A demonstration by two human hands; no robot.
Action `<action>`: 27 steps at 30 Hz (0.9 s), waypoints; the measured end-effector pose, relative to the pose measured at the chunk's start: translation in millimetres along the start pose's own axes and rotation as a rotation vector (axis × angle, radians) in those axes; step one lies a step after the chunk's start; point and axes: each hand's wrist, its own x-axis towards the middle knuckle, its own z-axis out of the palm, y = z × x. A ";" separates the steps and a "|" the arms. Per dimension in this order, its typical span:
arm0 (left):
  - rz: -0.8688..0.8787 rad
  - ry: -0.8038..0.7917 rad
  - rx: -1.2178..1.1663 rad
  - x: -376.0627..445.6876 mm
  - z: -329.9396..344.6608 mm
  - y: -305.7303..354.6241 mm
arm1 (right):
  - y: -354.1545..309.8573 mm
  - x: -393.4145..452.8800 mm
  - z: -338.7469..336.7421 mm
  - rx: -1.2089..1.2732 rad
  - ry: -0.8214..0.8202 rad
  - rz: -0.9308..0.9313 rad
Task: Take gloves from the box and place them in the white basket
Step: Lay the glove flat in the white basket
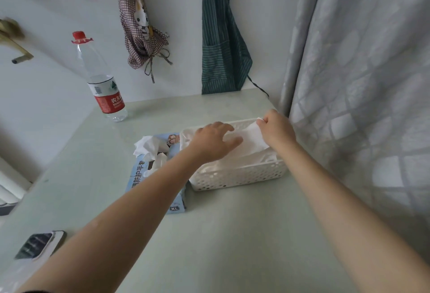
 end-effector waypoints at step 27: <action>-0.392 0.176 -0.054 -63.7 -69.7 -119.0 | -132.7 -56.1 49.7 0.212 -0.304 -0.439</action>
